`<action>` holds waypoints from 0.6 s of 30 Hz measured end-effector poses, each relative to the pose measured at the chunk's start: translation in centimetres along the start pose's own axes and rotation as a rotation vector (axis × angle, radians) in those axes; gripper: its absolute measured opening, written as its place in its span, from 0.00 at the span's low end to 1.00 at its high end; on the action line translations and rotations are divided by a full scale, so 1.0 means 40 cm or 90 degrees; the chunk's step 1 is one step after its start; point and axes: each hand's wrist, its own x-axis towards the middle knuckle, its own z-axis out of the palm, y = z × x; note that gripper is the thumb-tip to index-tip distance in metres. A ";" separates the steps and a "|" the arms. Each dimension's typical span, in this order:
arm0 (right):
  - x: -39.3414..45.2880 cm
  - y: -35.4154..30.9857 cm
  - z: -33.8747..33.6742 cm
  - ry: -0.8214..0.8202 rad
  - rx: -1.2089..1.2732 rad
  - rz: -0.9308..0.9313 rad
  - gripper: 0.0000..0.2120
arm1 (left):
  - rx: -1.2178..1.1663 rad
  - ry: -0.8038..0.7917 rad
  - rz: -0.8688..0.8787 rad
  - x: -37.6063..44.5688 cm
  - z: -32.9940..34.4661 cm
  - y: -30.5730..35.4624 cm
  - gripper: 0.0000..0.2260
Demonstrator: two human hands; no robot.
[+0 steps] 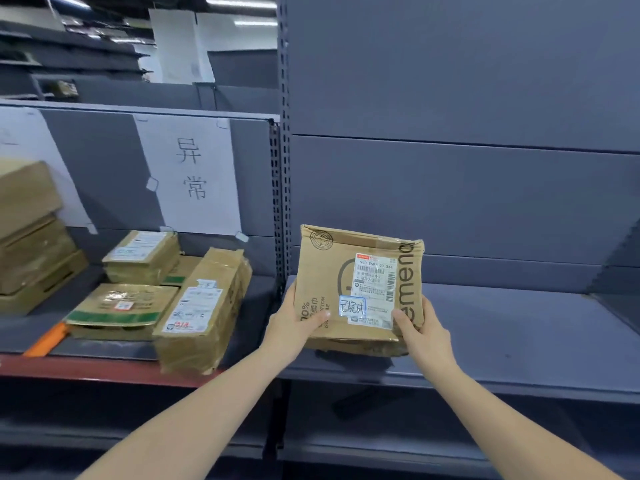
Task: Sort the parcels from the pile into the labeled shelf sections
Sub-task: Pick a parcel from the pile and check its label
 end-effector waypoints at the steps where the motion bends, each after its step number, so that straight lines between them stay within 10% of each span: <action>1: -0.009 -0.016 0.016 0.000 0.003 0.000 0.22 | 0.002 0.002 0.002 -0.003 -0.023 -0.005 0.35; 18: -0.173 -0.140 0.074 -0.008 -0.015 -0.052 0.23 | -0.025 0.080 0.003 -0.173 -0.177 0.000 0.34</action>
